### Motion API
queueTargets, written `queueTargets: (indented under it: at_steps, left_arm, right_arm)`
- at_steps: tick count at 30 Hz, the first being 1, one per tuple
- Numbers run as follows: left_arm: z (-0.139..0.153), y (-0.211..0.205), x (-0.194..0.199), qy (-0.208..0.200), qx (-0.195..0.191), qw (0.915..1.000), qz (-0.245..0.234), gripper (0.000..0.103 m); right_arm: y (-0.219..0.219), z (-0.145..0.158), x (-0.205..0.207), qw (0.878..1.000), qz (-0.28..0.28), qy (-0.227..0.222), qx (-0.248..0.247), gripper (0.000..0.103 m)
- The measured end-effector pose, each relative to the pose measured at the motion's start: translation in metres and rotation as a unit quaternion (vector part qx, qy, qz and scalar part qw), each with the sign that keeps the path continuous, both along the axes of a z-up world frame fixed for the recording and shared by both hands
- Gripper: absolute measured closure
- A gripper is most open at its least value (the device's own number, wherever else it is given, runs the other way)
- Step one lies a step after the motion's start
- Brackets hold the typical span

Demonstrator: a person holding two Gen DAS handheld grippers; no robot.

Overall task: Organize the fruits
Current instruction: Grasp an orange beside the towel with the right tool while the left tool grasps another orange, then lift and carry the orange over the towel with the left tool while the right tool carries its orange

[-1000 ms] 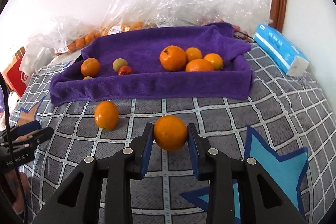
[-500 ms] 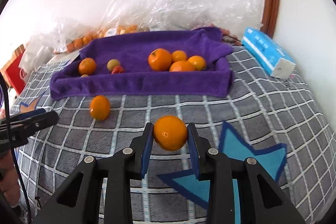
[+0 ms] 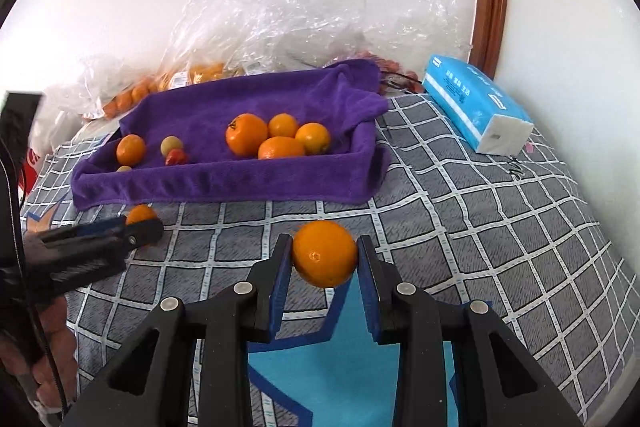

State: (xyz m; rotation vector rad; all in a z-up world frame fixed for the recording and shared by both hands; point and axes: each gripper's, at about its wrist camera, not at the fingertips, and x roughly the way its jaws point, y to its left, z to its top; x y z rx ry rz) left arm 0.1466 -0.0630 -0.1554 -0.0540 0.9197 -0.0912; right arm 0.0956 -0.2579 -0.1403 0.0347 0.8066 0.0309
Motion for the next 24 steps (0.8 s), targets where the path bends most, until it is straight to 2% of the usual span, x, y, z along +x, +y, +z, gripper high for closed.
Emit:
queueTargets:
  at_steps: [4,8,14,18,24]
  left_arm:
    - [0.002,0.007,-0.009,-0.002,0.0,1.0,0.004,0.072]
    - [0.004,0.022,-0.021,0.007,-0.003,0.9997,0.023,0.072]
    - [0.007,0.046,-0.037,0.016,-0.017,0.9981,0.057,0.072]
    - [0.018,0.068,-0.053,0.014,-0.045,0.9958,0.078,0.073]
    - [0.044,0.09,-0.071,-0.008,-0.059,0.9936,0.096,0.072]
  right_arm:
    - [0.0,-0.005,0.0,1.0,0.003,0.008,0.01,0.071]
    - [0.01,-0.009,-0.005,1.0,0.005,0.013,-0.006,0.071]
    - [0.027,-0.004,-0.015,1.0,0.02,0.017,0.0,0.071]
    - [0.034,0.007,-0.021,1.0,0.018,0.014,0.0,0.071]
    - [0.037,0.034,-0.03,1.0,0.001,-0.002,0.015,0.071]
